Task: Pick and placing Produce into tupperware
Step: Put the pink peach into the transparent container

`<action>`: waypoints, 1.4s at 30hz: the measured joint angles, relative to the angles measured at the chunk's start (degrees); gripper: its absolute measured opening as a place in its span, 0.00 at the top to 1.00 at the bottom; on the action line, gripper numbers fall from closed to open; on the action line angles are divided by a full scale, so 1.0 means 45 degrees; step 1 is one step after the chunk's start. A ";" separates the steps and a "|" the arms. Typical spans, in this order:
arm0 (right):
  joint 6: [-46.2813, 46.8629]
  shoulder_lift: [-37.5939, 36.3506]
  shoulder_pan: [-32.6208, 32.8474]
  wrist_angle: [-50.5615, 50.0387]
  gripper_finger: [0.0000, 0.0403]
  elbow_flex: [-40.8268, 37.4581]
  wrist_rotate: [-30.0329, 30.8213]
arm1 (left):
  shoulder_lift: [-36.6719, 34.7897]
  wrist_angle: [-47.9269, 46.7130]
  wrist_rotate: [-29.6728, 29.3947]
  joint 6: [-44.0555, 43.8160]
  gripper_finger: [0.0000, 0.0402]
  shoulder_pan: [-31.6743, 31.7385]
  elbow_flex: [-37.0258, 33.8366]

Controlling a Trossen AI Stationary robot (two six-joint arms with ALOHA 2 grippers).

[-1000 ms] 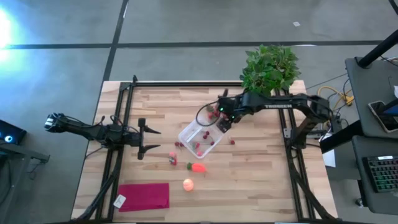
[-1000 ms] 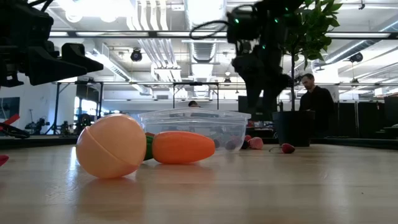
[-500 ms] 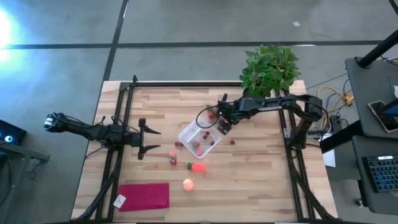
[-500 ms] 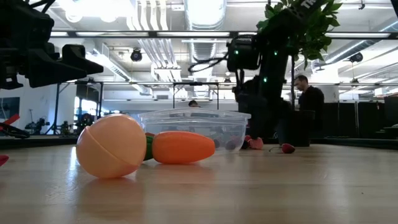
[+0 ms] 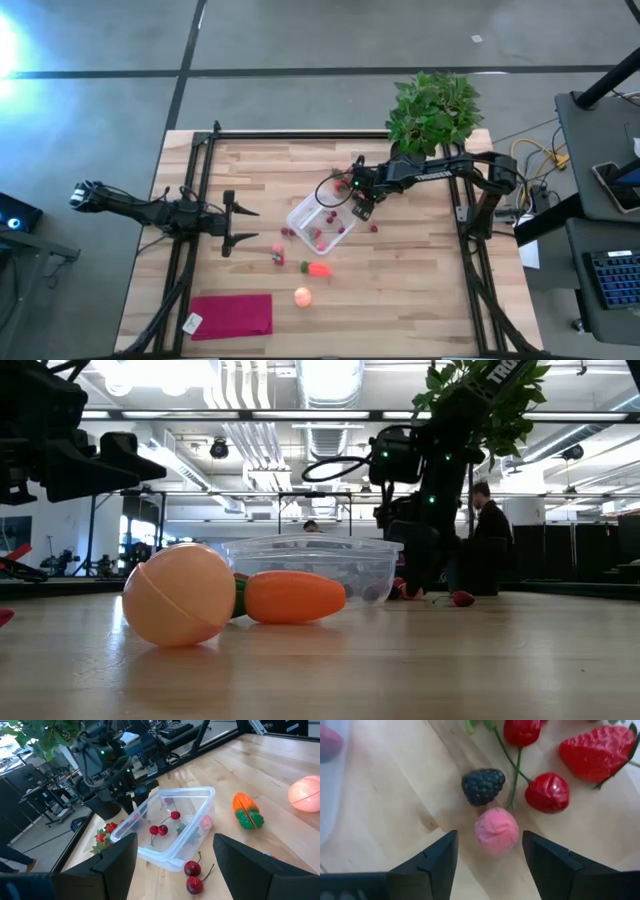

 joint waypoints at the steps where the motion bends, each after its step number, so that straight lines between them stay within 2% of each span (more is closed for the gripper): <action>1: -0.0033 0.0000 0.0000 0.0067 0.48 -0.0053 -0.0002 | 0.0005 -0.0006 0.0000 0.0001 0.39 0.0000 0.0000; 8: -0.0054 0.0000 -0.0101 0.0225 0.53 -0.0223 0.0195 | 0.0003 -0.0005 0.0000 0.0000 0.39 0.0000 0.0000; 18: -0.0012 0.0000 -0.0418 0.0356 0.73 -0.0111 0.0221 | 0.0005 -0.0005 0.0000 0.0000 0.39 0.0000 0.0000; 24: 0.0817 -0.0117 -0.0374 0.0179 0.81 0.0065 0.0044 | 0.0005 -0.0005 0.0000 0.0000 0.39 0.0000 0.0000; 32: 0.1516 -0.2425 -0.0046 -0.1396 0.81 0.1502 -0.0408 | 0.0005 -0.0006 0.0000 0.0001 0.39 0.0000 0.0000; 35: 0.1743 -0.3161 0.0591 -0.1414 0.81 0.1943 -0.1876 | 0.0005 -0.0010 0.0000 0.0002 0.39 0.0000 0.0000; 37: 0.2018 -0.3103 0.1119 -0.1283 0.80 0.1982 -0.2681 | 0.0005 -0.0005 0.0000 0.0000 0.39 0.0000 0.0000; 42: 0.2701 -0.1396 0.2158 0.0412 0.74 0.2268 -0.2679 | 0.0010 -0.0010 0.0000 0.0002 0.39 0.0000 0.0000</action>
